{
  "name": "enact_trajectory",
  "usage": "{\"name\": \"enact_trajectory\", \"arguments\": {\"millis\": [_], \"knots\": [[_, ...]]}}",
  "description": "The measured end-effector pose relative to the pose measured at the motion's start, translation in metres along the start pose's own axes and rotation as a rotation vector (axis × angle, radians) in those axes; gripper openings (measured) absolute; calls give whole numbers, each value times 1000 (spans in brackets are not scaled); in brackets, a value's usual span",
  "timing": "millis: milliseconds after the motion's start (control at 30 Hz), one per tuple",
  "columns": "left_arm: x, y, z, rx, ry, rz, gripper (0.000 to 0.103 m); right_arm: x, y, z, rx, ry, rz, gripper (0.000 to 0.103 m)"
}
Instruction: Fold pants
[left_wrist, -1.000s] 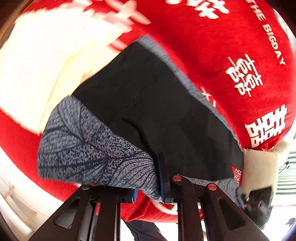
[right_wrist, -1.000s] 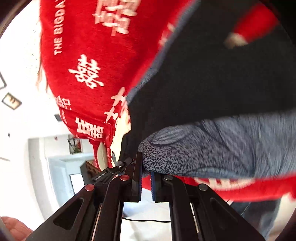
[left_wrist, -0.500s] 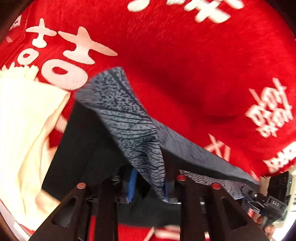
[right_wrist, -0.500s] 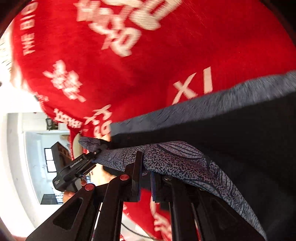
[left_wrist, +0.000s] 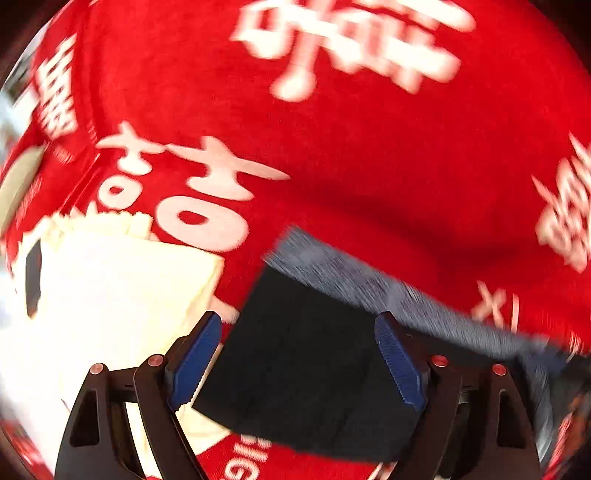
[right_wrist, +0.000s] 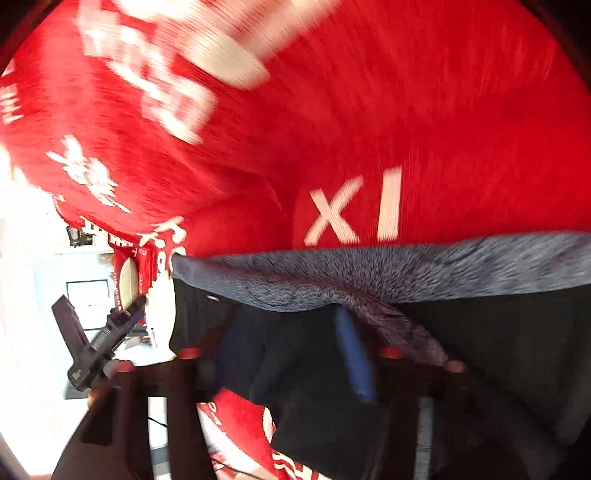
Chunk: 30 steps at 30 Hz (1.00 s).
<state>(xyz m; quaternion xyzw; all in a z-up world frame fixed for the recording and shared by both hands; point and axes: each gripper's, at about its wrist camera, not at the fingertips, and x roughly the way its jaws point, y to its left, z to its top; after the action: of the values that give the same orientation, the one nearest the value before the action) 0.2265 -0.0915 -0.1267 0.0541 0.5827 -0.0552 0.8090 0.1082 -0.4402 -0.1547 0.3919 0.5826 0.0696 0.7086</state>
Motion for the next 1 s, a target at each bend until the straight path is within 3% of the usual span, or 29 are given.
{"name": "enact_trajectory", "arguments": {"millis": [67,233,333,433,733,900,1000], "knots": [[5,-31,-20,82,43,-35,86,-14,6,-11,-40,-4,-36,64],[23,-119,-73,199,168,-170,86,-46,-3,-64,-88,-26,-247,64],[15,-173,-100,271,182,-233,86,-72,-23,-102,-47,-63,-336,64],[3,-213,-122,317,233,-311,86,-101,-53,-144,63,-79,-366,64],[-21,-298,-179,503,308,-435,86,-180,-127,-281,353,-162,-454,64],[-19,-321,-201,578,331,-465,86,-191,-160,-354,503,-234,-439,64],[-20,-326,-212,596,332,-479,86,-184,-172,-378,541,-253,-424,64]]}}
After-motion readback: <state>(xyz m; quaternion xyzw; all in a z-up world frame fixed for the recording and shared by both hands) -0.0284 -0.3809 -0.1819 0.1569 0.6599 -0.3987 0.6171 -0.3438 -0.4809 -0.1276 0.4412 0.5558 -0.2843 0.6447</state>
